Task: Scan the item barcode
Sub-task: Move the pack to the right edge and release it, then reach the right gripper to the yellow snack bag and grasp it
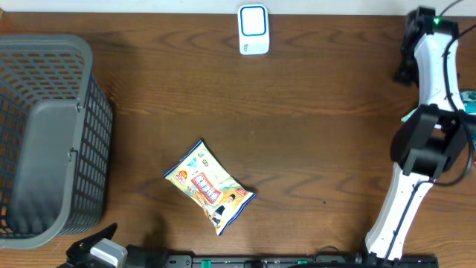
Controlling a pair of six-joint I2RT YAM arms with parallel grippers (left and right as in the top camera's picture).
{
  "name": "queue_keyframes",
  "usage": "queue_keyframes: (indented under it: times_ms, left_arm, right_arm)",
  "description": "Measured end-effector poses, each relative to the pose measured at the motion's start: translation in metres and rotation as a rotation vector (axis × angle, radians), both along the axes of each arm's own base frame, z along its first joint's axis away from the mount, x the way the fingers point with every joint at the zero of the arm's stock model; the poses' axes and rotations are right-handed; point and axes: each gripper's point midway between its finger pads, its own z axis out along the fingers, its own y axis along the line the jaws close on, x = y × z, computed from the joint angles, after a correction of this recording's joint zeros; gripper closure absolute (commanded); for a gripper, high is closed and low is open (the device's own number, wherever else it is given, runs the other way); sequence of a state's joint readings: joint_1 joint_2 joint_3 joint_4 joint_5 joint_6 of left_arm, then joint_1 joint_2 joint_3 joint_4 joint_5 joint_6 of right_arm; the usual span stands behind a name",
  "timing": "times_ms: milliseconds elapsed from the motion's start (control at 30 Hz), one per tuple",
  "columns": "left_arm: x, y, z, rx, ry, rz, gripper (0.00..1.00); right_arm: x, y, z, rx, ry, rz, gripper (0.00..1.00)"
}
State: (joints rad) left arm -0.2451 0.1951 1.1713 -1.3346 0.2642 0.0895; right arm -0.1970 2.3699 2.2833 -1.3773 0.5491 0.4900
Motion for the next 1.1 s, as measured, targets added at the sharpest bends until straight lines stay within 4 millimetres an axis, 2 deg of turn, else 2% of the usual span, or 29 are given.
queue_keyframes:
  times_ms: [67,133,167,200,267,333,433,533,633,800,900,1100]
  left_arm:
    - [0.0,0.0,0.0,0.0,0.0,0.0,0.02]
    - [0.0,0.0,0.0,0.0,0.0,0.0,0.02]
    - [0.0,0.0,0.0,0.0,0.0,0.0,0.02]
    - [0.0,0.0,0.0,0.0,0.0,0.0,0.02]
    - [0.0,0.0,0.0,0.0,0.0,0.0,0.02]
    - [0.0,0.0,0.0,0.0,0.0,0.0,0.02]
    - [0.0,0.0,0.0,0.0,0.0,0.0,0.02]
    - [0.0,0.0,0.0,0.0,0.0,0.0,0.02]
    - [0.0,0.0,0.0,0.0,0.0,0.0,0.02]
    - [0.0,0.0,0.0,0.0,0.0,0.0,0.02]
    - [0.0,0.0,0.0,0.0,0.0,0.0,0.02]
    - [0.0,0.0,0.0,0.0,0.0,0.0,0.02]
  right_arm:
    - [0.014,0.048,0.023,0.182,-0.111,0.079,0.01]
    - [0.018,0.102,0.04,0.383,-0.156,0.203,0.01]
    - [0.014,0.153,0.05,0.574,-0.147,0.358,0.01]
    - [0.008,0.18,0.054,0.669,-0.127,0.438,0.01]
    - [-0.017,0.246,0.062,0.897,-0.048,0.672,0.01]
    - [-0.044,0.3,0.067,1.064,0.029,0.881,0.01]
    - [-0.076,0.365,0.066,1.144,0.127,1.133,0.01]
    - [-0.105,0.419,0.059,1.156,0.21,1.314,0.01]
    - [-0.14,0.463,0.049,1.16,0.301,1.454,0.01]
    - [-0.191,0.517,0.025,1.14,0.415,1.619,0.01]
    - [-0.206,0.534,0.0,1.041,0.456,1.644,0.01]
    - [-0.235,0.552,-0.051,0.844,0.519,1.644,0.01]
